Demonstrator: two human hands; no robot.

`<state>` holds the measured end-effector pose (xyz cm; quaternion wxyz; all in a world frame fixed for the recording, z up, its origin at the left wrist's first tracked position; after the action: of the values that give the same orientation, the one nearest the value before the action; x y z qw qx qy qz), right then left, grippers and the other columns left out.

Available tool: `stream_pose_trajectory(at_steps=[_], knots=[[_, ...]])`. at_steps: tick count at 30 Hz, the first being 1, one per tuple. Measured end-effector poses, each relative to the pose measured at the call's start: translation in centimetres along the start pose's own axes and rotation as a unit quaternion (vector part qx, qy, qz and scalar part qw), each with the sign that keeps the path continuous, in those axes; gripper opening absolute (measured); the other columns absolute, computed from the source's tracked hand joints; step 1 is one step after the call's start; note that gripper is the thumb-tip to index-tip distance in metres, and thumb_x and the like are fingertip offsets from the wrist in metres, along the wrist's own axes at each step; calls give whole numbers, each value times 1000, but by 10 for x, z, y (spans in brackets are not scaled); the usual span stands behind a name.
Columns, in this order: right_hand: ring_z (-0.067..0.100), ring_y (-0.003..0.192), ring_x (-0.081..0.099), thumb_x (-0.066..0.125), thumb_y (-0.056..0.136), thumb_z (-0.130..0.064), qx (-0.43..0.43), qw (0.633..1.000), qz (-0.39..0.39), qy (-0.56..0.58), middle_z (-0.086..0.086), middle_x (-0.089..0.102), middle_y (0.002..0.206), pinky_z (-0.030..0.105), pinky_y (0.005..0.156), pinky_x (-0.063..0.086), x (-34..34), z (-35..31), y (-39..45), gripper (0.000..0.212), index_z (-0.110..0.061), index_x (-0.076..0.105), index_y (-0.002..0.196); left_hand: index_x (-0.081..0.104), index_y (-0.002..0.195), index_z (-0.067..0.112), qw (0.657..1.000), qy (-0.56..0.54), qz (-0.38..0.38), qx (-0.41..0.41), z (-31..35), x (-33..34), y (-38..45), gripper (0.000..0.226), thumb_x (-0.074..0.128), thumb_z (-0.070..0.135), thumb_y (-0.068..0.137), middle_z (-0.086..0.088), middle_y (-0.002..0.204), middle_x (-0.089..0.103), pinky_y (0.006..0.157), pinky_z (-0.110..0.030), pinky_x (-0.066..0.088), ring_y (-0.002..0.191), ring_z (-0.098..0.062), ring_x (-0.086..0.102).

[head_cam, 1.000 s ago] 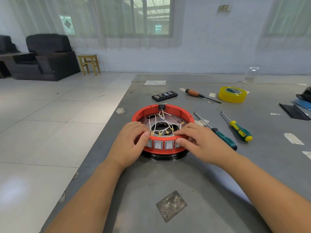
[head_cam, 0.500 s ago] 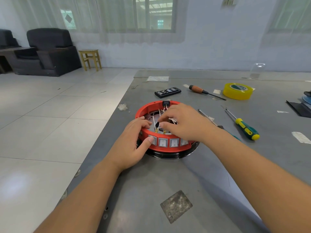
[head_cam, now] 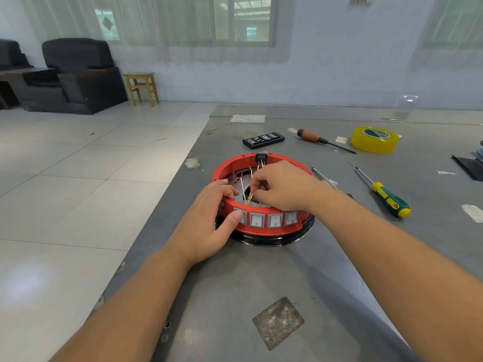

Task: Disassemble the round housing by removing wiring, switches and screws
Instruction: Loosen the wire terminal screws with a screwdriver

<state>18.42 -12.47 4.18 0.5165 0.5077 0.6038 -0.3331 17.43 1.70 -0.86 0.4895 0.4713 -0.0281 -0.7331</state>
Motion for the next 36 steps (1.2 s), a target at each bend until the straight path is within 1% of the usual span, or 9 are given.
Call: stream_pose_trajectory(at_steps=[7, 11, 14, 17, 20, 25, 28, 31, 36], knots=[[-3, 85, 55, 63, 97, -26, -6, 996, 65, 64, -21, 59, 88, 11, 67, 37, -13, 2, -11, 7, -29, 70, 100, 50, 130, 34, 1000, -17, -4, -9, 2, 1, -1, 39, 47, 56, 99, 18, 145, 51, 118, -27, 34, 153, 0, 28], [-3, 93, 55, 63, 98, -27, -23, 988, 107, 108, -22, 62, 89, 7, 73, 38, -23, -5, -22, 7, -30, 68, 95, 54, 133, 40, 995, -59, 35, -78, 3, -3, -2, 49, 40, 69, 96, 17, 156, 46, 123, -37, 31, 152, 3, 27], [3, 92, 56, 64, 97, -29, -36, 986, 119, 115, -18, 64, 90, 20, 80, 44, -20, -13, -28, 4, -30, 67, 100, 65, 113, 32, 989, -65, 118, -67, 19, -14, 0, 38, 42, 59, 99, 31, 128, 57, 127, -49, 27, 140, 5, 42], [3, 92, 58, 69, 93, -31, -39, 976, 154, 151, -18, 64, 87, 24, 81, 48, -23, -17, -34, 20, -34, 58, 108, 68, 93, 25, 981, -68, 168, -75, 28, -21, 0, 28, 50, 46, 100, 26, 102, 63, 113, -55, 42, 114, 10, 53], [2, 93, 60, 72, 90, -32, -32, 968, 169, 185, -18, 65, 87, 27, 84, 51, -23, -18, -38, 27, -39, 53, 109, 69, 87, 29, 976, -103, 166, -99, 28, -19, -2, 24, 51, 41, 99, 26, 97, 65, 106, -53, 48, 107, 7, 55], [4, 95, 61, 70, 91, -31, -27, 960, 175, 218, -16, 67, 87, 27, 78, 52, -16, -18, -44, 30, -43, 53, 112, 70, 87, 36, 968, -151, 154, -128, 31, -20, -7, 25, 53, 53, 95, 31, 99, 66, 108, -52, 49, 102, 1, 61], [2, 97, 62, 70, 91, -32, -28, 955, 177, 235, -17, 68, 89, 24, 81, 51, -13, -19, -49, 31, -43, 54, 115, 70, 86, 36, 967, -147, 158, -135, 26, -20, -9, 19, 62, 35, 103, 23, 101, 66, 91, -30, 53, 103, 3, 61], [0, 101, 61, 65, 93, -31, -15, 953, 196, 230, -22, 68, 94, 22, 84, 50, -18, -13, -54, 29, -45, 55, 116, 73, 82, 34, 958, -166, 168, -159, 19, -23, -12, 24, 63, 24, 102, 16, 108, 68, 77, -6, 46, 100, 10, 61], [-2, 95, 58, 57, 95, -23, 76, 954, 249, 149, -24, 62, 92, 39, 97, 49, -27, 17, -65, 16, -38, 62, 101, 74, 77, 33, 937, -212, 196, -199, 11, -29, -14, 32, 59, 20, 102, 19, 88, 74, 66, -4, 46, 87, 6, 65]])
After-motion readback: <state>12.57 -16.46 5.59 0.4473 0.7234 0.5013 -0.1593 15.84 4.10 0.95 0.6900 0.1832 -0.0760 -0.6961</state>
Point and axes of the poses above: each hand's wrist, its own y-axis towards the middle knuckle, its own x-axis out of the palm, z = x × y, the point moved 10 cm from there along y, towards the middle knuckle
